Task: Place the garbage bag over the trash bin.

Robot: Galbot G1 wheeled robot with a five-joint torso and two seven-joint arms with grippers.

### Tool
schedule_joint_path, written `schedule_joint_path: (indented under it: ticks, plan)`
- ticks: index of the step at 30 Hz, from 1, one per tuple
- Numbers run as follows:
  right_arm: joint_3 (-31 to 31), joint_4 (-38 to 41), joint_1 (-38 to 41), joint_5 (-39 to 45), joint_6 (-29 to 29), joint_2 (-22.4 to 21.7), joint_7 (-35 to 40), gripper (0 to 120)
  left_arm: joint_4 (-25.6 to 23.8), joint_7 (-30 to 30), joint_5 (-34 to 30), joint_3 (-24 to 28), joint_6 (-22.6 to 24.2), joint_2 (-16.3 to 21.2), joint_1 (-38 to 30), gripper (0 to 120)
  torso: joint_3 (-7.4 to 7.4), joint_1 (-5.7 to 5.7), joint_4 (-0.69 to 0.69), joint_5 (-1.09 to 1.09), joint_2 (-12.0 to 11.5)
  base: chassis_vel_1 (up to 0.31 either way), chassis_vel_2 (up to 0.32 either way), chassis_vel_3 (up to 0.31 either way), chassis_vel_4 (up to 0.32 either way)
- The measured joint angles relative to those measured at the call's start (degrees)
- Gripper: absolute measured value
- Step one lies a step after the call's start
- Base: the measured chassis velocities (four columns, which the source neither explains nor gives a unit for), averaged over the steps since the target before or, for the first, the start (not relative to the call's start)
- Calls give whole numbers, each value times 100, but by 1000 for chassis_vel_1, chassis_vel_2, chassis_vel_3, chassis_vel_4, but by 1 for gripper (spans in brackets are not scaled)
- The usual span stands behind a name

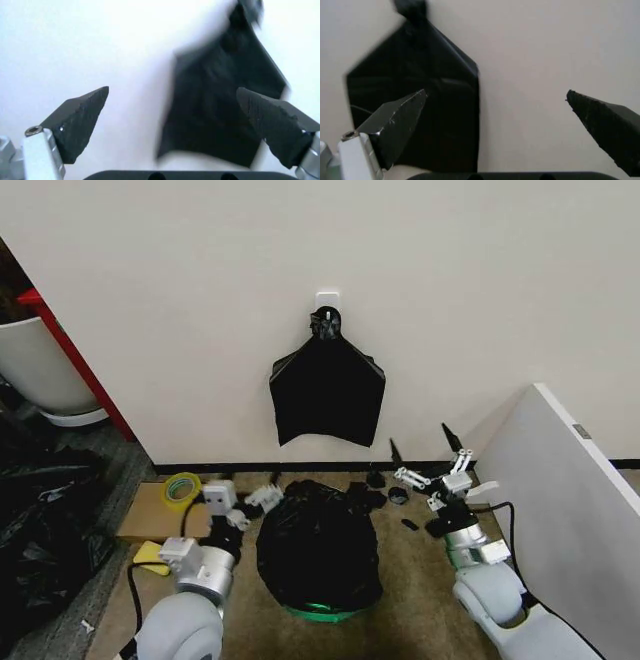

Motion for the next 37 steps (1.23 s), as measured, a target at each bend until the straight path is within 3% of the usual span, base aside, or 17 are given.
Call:
schedule_joint_path:
  ticks: [1,5,8,15,17,20,26,34,37]
  plan:
    - [0,0,0,0,0,0,0,100,0,0,0,0,0,0,0,100,0,0,0,0,0,0,0,0,0]
    - [114,165,-136,76,-642,189,406,100,91,98,210,-350,-168,-715,188,100,0,0,1,3,0,0,0,0,0]
    - [363,218,-282,-38,-835,286,435,100,95,93,216,-464,-49,-949,240,100,0,0,-1,3,0,0,0,0,0]
    - [919,86,-376,-102,-574,421,-10,100,151,-51,649,-429,391,-974,179,100,1,0,-1,3,0,0,0,0,0]
    - [993,41,-387,-102,-471,435,-197,100,191,-51,654,-415,367,-979,142,100,1,0,-1,3,0,0,0,0,0]
    - [1240,-91,-427,-217,-215,480,-631,100,357,267,164,-415,52,-1042,15,100,1,0,-1,2,0,0,0,0,0]
    - [1298,-93,-535,-205,-215,488,-551,100,539,485,1,-475,-237,-1164,-76,100,1,0,-1,2,0,0,0,0,0]
    - [1275,-67,-577,-202,-202,523,-526,100,368,-136,88,-528,105,-1154,-43,100,1,0,-1,2,0,0,0,0,0]
    - [1262,-8,-593,-214,-203,564,-529,100,407,-394,684,-401,208,-1107,-10,100,1,0,-1,2,0,0,0,0,0]
